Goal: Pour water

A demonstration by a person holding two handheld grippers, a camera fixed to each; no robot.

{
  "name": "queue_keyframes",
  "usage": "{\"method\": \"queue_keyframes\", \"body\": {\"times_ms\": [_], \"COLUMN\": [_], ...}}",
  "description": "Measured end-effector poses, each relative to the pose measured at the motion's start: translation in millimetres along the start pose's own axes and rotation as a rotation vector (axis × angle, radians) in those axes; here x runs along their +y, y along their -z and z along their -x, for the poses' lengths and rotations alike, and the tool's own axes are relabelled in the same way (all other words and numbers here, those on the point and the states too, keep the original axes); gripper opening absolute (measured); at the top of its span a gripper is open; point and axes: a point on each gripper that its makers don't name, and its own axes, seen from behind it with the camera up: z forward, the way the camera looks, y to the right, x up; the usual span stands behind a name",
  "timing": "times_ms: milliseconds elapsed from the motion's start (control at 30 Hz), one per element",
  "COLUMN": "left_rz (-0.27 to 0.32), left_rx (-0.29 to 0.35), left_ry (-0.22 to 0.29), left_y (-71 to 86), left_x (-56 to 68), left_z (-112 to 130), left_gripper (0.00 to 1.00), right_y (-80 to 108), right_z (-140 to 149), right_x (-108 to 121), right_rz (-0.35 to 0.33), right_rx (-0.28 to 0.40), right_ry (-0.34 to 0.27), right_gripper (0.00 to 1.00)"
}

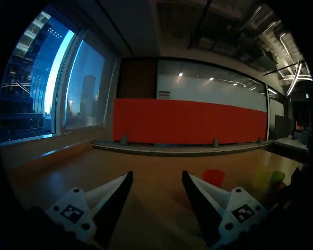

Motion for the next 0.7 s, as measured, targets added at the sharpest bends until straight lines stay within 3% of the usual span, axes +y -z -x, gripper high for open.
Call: {"method": "queue_keyframes", "body": {"times_ms": [367,700], "left_rz": [-0.008,-0.005], "left_rx": [0.018,0.016], "left_ry": [-0.045,-0.048], "left_y": [-3.1,-5.9], "left_x": [-10.4,-12.8], "left_z": [11,24], "left_gripper": [0.86,0.86], "right_y": [1.1,2.6], "right_z": [4,8], "right_x": [0,2], "right_rz": [-0.001,0.003], "right_rx": [-0.006,-0.019], "right_ry": [-0.024,-0.028], "right_gripper": [0.99,0.99]}}
